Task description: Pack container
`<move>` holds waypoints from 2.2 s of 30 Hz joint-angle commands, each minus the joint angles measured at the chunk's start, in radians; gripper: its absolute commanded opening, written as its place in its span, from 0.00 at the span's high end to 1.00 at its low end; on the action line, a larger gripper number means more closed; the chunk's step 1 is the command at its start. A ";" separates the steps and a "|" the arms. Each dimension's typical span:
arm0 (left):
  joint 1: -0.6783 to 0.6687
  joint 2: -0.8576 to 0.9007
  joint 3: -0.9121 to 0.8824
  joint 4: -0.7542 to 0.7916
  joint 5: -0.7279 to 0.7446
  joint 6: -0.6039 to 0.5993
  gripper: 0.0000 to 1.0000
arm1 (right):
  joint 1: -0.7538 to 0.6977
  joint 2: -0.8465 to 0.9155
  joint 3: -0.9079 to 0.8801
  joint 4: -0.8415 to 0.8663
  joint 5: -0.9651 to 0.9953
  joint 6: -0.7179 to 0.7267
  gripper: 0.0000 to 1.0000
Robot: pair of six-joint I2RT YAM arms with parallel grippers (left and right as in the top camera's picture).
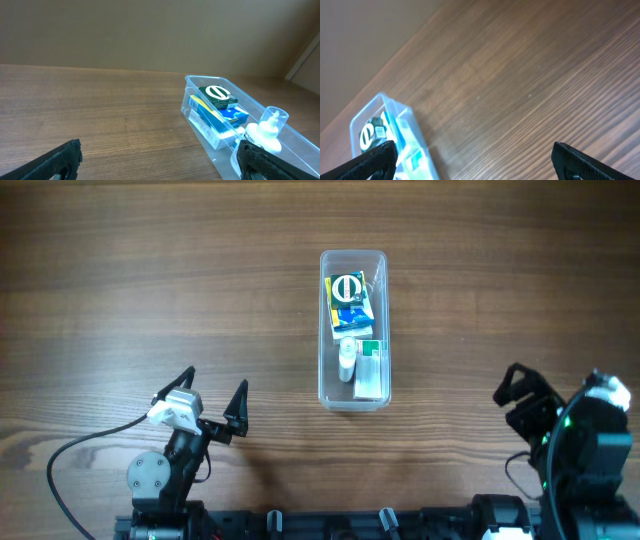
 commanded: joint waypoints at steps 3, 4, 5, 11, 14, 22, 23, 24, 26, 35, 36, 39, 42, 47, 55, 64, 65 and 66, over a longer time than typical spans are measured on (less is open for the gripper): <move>0.008 -0.009 -0.007 0.002 -0.010 0.023 0.00 | 0.011 -0.153 -0.087 -0.009 0.235 0.012 0.00; 0.008 -0.009 -0.007 0.002 -0.010 0.023 0.00 | 0.023 -0.189 -0.096 -0.039 0.243 0.013 0.00; 0.008 -0.009 -0.007 0.002 -0.010 0.023 0.00 | 0.026 -0.201 -0.096 -0.036 0.260 0.013 0.00; 0.008 -0.009 -0.007 0.002 -0.010 0.023 0.00 | 0.027 -0.279 -0.116 0.270 0.106 -0.274 0.00; 0.008 -0.009 -0.007 0.002 -0.010 0.023 0.00 | 0.027 -0.298 -0.191 0.478 -0.150 -0.541 0.00; 0.008 -0.009 -0.007 0.002 -0.010 0.023 0.00 | 0.027 -0.481 -0.535 0.839 -0.277 -0.554 0.00; 0.008 -0.009 -0.007 0.002 -0.010 0.023 0.00 | 0.027 -0.505 -0.576 0.869 -0.259 -0.535 0.00; 0.008 -0.009 -0.007 0.002 -0.010 0.023 0.00 | 0.027 -0.500 -0.594 0.882 -0.227 -0.490 0.00; 0.008 -0.009 -0.007 0.003 -0.010 0.023 0.00 | 0.027 -0.504 -0.639 0.906 -0.182 -0.409 0.00; 0.008 -0.009 -0.007 0.002 -0.010 0.023 0.00 | 0.027 -0.504 -0.821 1.065 -0.203 -0.459 0.00; 0.008 -0.009 -0.007 0.002 -0.009 0.023 0.00 | 0.027 -0.504 -0.846 1.081 -0.208 -0.468 0.00; 0.008 -0.009 -0.007 0.002 -0.010 0.023 0.00 | 0.027 -0.505 -0.848 1.021 -0.269 -0.562 0.00; 0.008 -0.009 -0.007 0.002 -0.010 0.023 0.00 | 0.027 -0.505 -0.848 1.010 -0.293 -0.650 0.00; 0.008 -0.009 -0.007 0.002 -0.010 0.023 0.00 | 0.027 -0.505 -0.848 1.010 -0.293 -0.642 0.00; 0.008 -0.009 -0.007 0.002 -0.010 0.023 0.00 | 0.027 -0.502 -0.848 1.010 -0.293 -0.642 0.00; 0.008 -0.009 -0.007 0.002 -0.010 0.023 0.00 | 0.027 -0.497 -0.848 1.010 -0.293 -0.641 0.00; 0.008 -0.009 -0.007 0.002 -0.010 0.023 0.00 | 0.027 -0.497 -0.848 1.010 -0.293 -0.642 0.00; 0.008 -0.009 -0.007 0.002 -0.010 0.023 0.00 | 0.027 -0.497 -0.848 1.010 -0.293 -0.642 0.00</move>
